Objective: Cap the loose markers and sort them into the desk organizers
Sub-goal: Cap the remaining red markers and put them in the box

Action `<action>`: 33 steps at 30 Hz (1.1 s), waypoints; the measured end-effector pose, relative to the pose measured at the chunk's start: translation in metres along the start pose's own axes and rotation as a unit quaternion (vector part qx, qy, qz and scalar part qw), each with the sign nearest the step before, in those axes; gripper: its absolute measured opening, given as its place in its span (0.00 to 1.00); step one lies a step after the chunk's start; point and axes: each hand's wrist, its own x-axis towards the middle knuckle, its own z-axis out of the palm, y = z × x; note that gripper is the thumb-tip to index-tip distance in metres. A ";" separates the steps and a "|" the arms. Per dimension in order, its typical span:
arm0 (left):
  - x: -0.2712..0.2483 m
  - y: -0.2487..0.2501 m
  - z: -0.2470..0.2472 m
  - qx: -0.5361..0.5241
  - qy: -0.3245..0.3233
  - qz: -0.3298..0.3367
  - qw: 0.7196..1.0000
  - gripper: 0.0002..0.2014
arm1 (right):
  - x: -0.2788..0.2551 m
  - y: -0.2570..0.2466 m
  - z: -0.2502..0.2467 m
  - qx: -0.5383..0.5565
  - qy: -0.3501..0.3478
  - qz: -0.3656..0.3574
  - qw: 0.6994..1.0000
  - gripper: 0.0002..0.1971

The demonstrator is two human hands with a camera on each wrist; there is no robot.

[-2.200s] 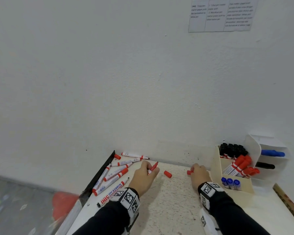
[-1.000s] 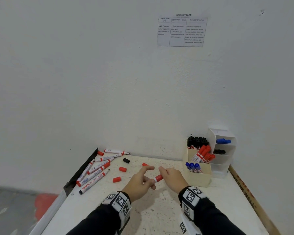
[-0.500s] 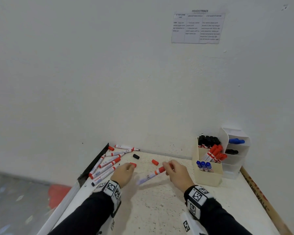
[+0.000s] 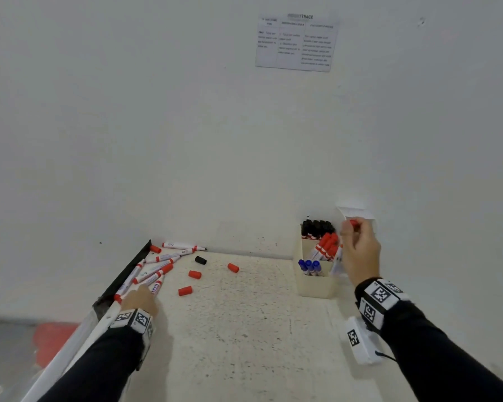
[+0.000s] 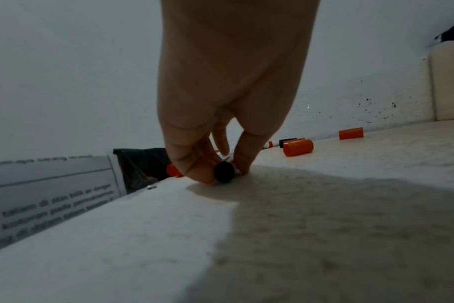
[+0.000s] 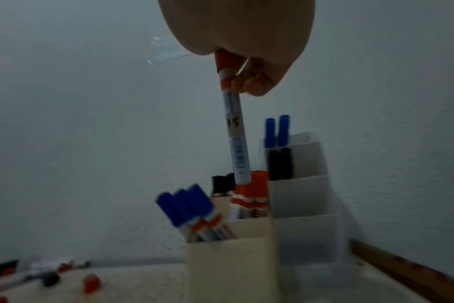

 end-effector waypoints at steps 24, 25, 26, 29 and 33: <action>-0.020 0.044 -0.013 -0.490 -0.053 -0.102 0.864 0.19 | -0.010 0.085 0.009 -0.167 -0.108 0.200 0.959 0.15; -0.022 0.047 -0.013 -0.496 -0.060 -0.104 0.860 0.18 | -0.012 0.083 0.010 -0.166 -0.108 0.200 0.959 0.15; -0.024 0.050 -0.014 -0.501 -0.068 -0.103 0.857 0.16 | -0.013 0.082 0.010 -0.163 -0.107 0.199 0.960 0.16; -0.027 0.056 -0.014 -0.519 -0.105 -0.119 0.840 0.10 | -0.016 0.080 0.012 -0.152 -0.112 0.194 0.963 0.17; -0.033 0.059 -0.015 -0.533 -0.138 -0.120 0.826 0.12 | -0.022 0.077 0.019 -0.160 -0.031 0.139 0.977 0.15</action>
